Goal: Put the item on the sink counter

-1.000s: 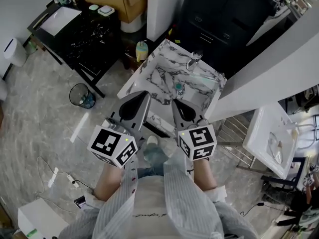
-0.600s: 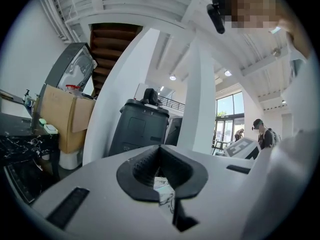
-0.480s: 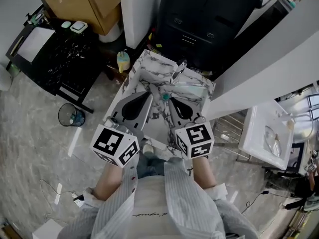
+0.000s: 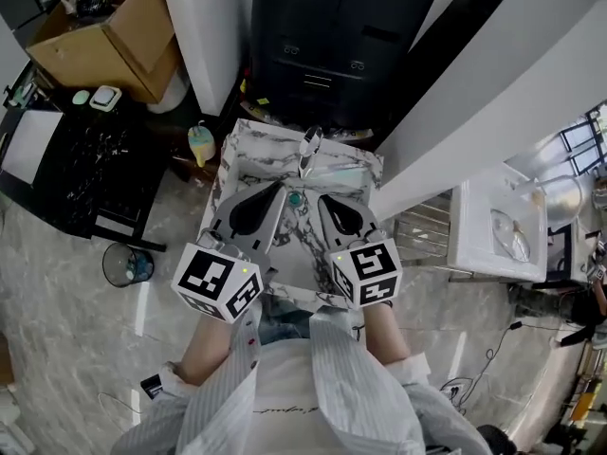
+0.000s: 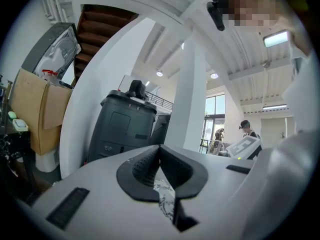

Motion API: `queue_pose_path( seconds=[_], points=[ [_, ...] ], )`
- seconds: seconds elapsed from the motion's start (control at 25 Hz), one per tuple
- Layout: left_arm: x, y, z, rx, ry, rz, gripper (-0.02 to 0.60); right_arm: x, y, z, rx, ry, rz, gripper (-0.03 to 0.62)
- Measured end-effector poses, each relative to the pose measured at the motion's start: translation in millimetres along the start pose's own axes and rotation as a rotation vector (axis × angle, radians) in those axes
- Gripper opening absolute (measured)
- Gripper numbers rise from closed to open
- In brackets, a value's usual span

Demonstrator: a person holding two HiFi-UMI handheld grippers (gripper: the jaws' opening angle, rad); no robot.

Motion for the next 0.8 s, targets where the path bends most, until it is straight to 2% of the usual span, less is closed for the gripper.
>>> queue_pose_path(
  seconds=[0.2, 0.4, 0.8],
  points=[
    [2.7, -14.8, -11.8, 0.044, 0.011, -0.05, 0.017, -11.6, -1.8, -7.9, 0.017, -0.042, -0.05, 0.009],
    [5.2, -24.8, -20.3, 0.077, 0.007, -0.078, 0.017, -23.2, -7.7, -9.0, 0.029, -0.039, -0.077, 0.009],
    [14.5, -41.0, -56.2, 0.152, 0.036, -0.069, 0.017, -47.2, -37.4, -38.7, 0.099, -0.032, -0.078, 0.009]
  ],
)
Point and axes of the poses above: the fingertips, and each gripper's own axes: y backward along the fingers, x to its left, z out of its top, the point moved 1 cm from there along y, backward along the fingers, and after that the axes turned 11 degrees about x, right-handed, at the moved point
